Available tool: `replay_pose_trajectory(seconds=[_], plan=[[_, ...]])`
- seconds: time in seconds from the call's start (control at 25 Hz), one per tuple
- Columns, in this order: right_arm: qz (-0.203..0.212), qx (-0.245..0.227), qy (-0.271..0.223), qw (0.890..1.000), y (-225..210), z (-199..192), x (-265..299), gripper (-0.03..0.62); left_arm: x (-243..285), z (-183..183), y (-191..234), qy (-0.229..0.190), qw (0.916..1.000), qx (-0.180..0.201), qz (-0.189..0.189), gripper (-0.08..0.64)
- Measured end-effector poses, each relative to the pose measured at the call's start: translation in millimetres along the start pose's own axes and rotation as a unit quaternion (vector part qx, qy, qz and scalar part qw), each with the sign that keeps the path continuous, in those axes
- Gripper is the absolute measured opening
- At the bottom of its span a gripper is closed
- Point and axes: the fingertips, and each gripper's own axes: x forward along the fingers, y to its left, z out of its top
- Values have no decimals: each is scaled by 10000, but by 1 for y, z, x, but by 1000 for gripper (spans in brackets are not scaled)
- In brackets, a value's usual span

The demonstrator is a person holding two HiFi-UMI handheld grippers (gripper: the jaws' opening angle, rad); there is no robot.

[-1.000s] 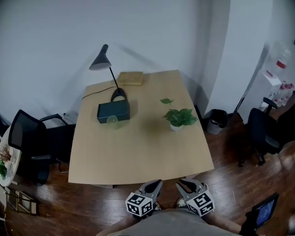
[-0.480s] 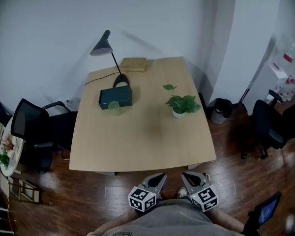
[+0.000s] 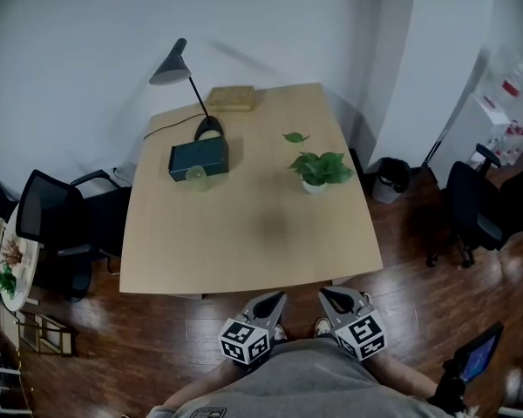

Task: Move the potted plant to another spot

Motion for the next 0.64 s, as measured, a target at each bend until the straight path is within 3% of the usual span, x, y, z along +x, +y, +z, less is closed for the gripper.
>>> replay_pose_trajectory(seconds=[0.64], plan=[[20,-6,-35,10000,-18,4,3,6,17,14,-2,55,10000,47,-34,-8]])
